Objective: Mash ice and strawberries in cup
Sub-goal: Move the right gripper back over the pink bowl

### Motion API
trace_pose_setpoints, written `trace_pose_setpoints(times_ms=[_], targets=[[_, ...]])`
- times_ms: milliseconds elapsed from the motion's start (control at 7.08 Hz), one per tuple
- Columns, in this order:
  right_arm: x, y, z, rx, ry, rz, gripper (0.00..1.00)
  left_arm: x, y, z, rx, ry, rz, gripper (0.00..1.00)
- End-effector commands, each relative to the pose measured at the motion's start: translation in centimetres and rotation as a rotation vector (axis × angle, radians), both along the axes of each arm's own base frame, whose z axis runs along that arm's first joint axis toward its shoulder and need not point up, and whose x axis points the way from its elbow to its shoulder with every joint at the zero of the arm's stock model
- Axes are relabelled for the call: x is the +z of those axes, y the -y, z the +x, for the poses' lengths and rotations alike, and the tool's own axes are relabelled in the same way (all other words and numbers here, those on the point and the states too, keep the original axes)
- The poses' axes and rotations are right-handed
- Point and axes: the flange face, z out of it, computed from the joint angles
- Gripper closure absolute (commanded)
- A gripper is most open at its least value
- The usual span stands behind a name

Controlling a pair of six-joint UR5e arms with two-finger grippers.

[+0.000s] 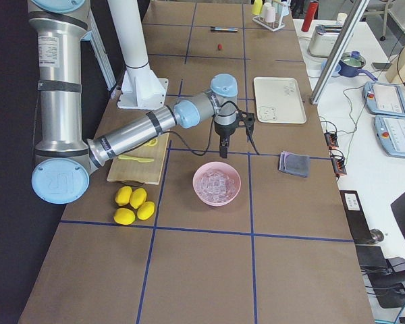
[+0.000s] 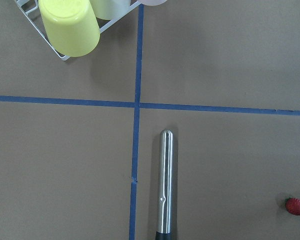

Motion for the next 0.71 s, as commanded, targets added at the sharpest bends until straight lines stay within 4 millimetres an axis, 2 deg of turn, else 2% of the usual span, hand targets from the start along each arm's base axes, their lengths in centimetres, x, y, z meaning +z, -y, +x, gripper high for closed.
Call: trace_pose_setpoints(times_ms=[0, 424, 565], targets=[[6.8, 1.3, -0.7, 0.022, 0.006, -0.024, 0.0, -0.3, 0.0, 0.0, 0.0, 0.0, 0.004, 0.0], [8.2, 0.2, -5.5, -0.068, -0.046, -0.001, 0.0, -0.6, -0.1, 0.1, 0.001, -0.012, 0.006, 0.0], [8.5, 0.2, -5.8, -0.073, -0.065, 0.009, 0.0, -0.6, -0.1, 0.1, 0.001, -0.012, 0.006, 0.0]])
